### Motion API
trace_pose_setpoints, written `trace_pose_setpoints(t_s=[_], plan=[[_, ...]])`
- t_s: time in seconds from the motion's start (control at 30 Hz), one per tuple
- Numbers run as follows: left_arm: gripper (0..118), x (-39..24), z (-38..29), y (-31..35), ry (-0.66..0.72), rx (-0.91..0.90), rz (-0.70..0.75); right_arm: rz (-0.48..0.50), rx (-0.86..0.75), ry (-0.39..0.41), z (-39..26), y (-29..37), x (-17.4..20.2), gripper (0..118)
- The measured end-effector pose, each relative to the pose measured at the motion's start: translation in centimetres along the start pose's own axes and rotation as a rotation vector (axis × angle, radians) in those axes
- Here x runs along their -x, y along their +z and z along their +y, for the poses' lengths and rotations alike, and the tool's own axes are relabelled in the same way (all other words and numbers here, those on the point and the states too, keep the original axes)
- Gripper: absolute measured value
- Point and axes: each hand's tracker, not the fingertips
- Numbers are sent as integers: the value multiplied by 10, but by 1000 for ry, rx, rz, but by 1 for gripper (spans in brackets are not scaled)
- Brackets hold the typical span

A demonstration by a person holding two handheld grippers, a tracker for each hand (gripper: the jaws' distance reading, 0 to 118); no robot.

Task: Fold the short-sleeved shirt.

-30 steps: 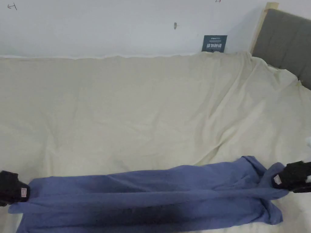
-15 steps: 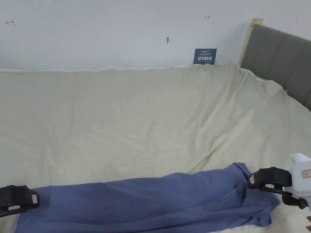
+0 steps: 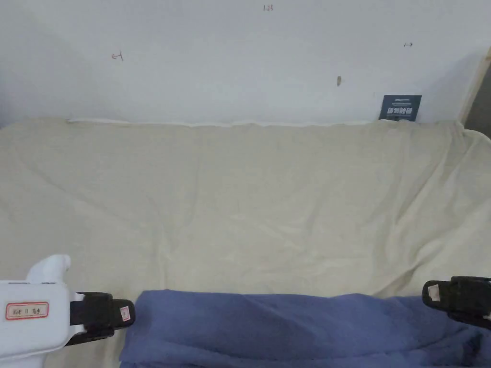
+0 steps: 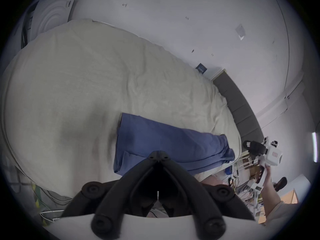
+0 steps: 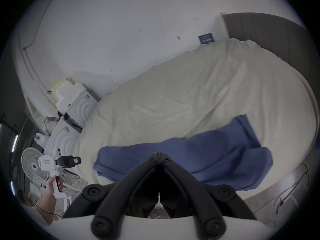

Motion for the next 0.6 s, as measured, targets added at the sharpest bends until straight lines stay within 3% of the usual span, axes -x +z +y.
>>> trace_pose_setpoints(t_s=[0.1,0.13,0.17,0.27,0.43,0.47,0.53,0.57,0.6], plan=[[0,10,11,8,-2,-4,-21,-16,19,88,-2,1,11,0],[0,17,15,8,18,7,-38,23,57,71,-11,-9,44,0],[0,28,20,6,54,19,-66,18,70,86,-13,-10,54,0],[0,65,35,-6,82,80,-92,28,115,89,-15,-11,60,0],[0,107,51,-50,198,146,-234,-58,163,128,-27,-19,81,0],[13,113,53,-61,221,151,-286,-65,174,126,-30,-22,88,0],[99,123,56,-79,261,170,-392,-60,207,98,-29,-28,89,0],[118,124,55,-88,254,209,-410,-62,214,97,-28,-30,91,0],[118,126,54,-98,253,254,-442,-56,221,93,-29,-31,98,0]])
